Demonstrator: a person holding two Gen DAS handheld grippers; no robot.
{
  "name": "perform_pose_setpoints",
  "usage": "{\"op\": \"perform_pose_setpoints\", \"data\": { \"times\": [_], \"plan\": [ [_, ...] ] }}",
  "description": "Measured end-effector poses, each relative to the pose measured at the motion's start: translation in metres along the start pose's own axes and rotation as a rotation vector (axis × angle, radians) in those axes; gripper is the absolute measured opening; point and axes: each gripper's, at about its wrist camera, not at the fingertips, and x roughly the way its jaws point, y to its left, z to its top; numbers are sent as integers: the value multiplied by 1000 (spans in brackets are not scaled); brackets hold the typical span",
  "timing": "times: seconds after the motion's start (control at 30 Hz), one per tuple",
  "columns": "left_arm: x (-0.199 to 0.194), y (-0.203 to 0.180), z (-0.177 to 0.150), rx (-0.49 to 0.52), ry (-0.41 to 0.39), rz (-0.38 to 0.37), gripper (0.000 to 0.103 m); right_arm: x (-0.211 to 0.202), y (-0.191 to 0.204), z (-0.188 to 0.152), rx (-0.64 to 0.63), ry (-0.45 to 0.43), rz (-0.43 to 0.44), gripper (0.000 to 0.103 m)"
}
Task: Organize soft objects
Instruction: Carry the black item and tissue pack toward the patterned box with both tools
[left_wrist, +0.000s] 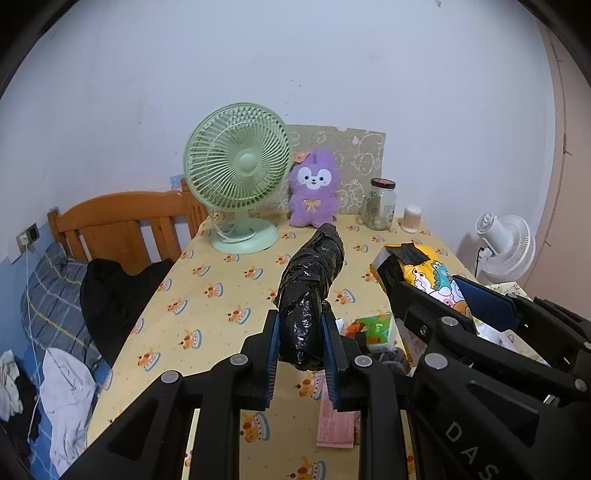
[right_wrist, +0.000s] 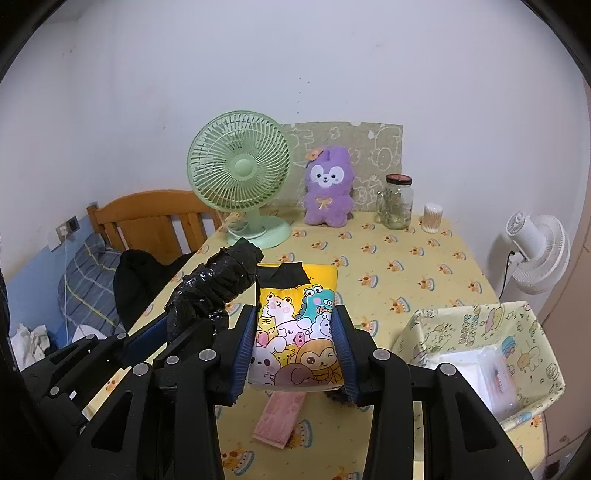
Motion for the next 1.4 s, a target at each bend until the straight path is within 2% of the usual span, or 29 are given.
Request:
{"op": "perform_pose_setpoints", "data": {
  "times": [0.5, 1.4],
  "plan": [
    [1, -48, 15, 55, -25, -57, 20, -10, -45, 9, 38, -33, -47, 45],
    [19, -132, 8, 115, 21, -168, 21, -16, -129, -6, 91, -5, -137, 45]
  ]
}}
